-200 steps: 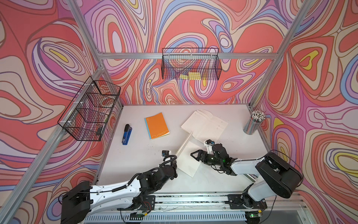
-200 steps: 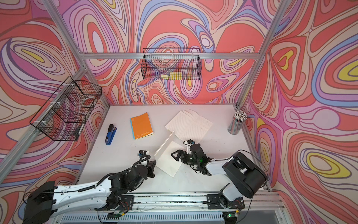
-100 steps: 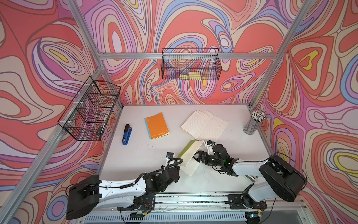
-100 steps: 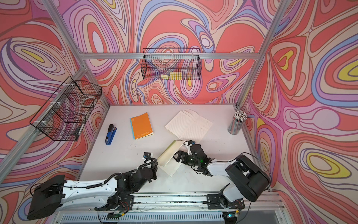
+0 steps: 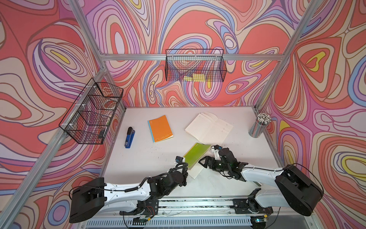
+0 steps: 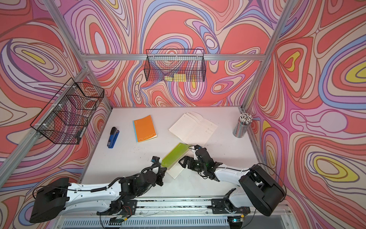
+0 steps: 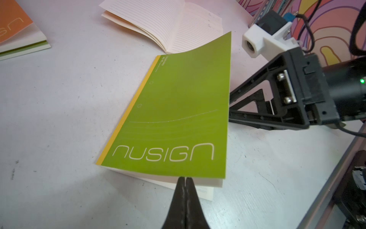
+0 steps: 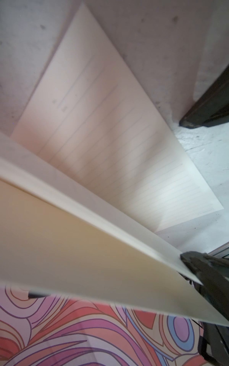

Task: Close the notebook
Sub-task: Close the notebook at the center of the board.

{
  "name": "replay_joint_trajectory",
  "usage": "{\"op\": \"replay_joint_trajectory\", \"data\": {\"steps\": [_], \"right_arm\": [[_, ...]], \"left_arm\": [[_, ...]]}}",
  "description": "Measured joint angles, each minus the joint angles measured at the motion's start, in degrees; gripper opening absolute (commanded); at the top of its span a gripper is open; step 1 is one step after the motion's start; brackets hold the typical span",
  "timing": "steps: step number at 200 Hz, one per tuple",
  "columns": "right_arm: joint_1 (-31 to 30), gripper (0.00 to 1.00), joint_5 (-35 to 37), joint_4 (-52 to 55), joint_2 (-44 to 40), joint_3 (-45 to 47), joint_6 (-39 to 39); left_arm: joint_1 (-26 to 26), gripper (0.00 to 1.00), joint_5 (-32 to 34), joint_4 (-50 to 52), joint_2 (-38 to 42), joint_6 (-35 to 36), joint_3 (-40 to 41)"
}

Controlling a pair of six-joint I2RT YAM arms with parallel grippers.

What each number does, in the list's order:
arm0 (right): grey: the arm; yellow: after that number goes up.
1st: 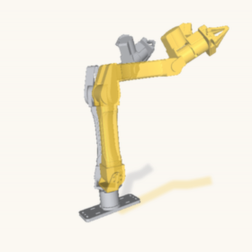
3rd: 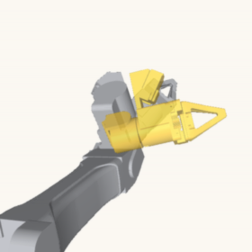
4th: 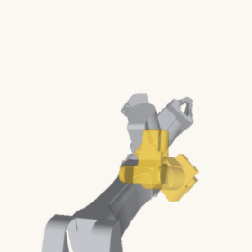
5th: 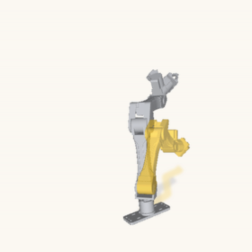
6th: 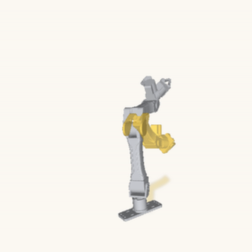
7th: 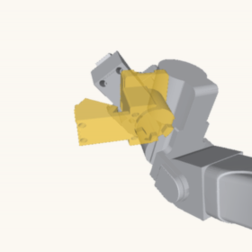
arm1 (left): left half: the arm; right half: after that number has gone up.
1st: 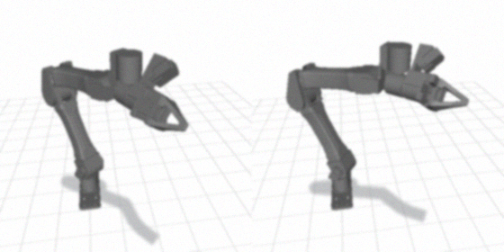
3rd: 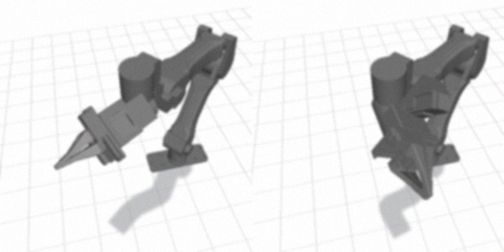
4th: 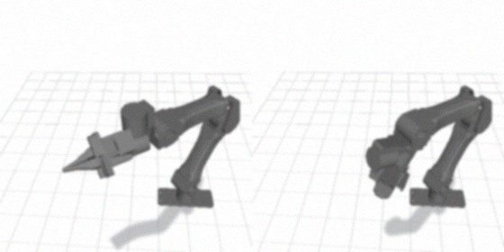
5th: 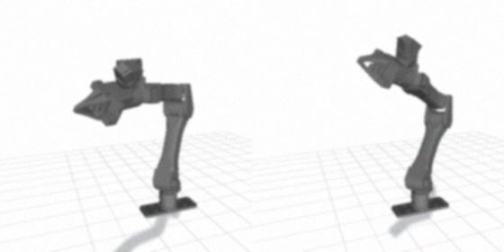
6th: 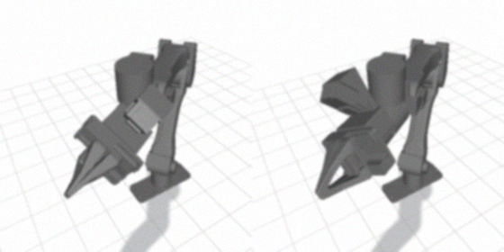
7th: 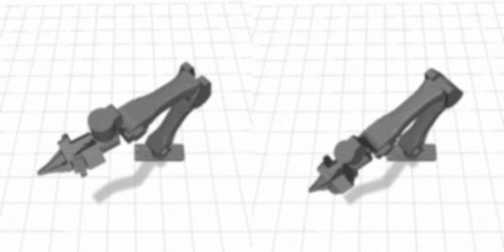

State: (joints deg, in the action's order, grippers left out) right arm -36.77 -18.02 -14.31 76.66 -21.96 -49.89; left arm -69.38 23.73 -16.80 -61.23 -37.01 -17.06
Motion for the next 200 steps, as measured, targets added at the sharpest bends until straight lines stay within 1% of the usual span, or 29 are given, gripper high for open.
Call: {"op": "replay_joint_trajectory", "data": {"steps": [51, 73, 100, 126, 141, 160, 181, 200], "right_arm": [[0.0, 0.98, 0.5, 3.0, -2.2, 0.0, 0.4], [0.0, 0.98, 0.7, 3.9, -2.9, 0.0, 0.5], [0.0, 0.98, 0.7, 5.2, -3.9, 0.0, 0.7], [0.0, 0.98, 0.8, 6.5, -4.8, 0.0, 0.8], [0.0, 0.98, 0.9, 7.4, -5.6, 0.0, 0.8], [0.0, 0.98, 1.0, 9.3, -6.7, -0.5, 0.9], [0.0, 0.98, 1.6, 12.4, -8.8, -2.0, 1.4], [0.0, 0.98, 2.1, 15.1, -10.6, -3.8, 2.3]], "left_arm": [[0.0, 0.00, -5.6, -0.5, 3.9, 1.4, 2.4], [0.0, 0.00, -6.8, 0.7, 6.6, 1.8, 2.4], [0.0, 0.00, -6.1, 1.6, 10.4, 1.8, 3.3], [0.0, 0.00, -2.3, 4.3, 12.6, 0.8, 4.1], [0.0, 0.00, -0.1, 6.0, 12.2, 0.3, 4.0], [0.3, 0.00, 1.5, 8.2, 9.8, -0.1, 2.8], [2.6, 0.00, 0.2, 9.2, 5.3, -0.1, -0.1], [5.8, 0.00, -3.0, 8.0, 0.6, 0.3, -2.6]]}}
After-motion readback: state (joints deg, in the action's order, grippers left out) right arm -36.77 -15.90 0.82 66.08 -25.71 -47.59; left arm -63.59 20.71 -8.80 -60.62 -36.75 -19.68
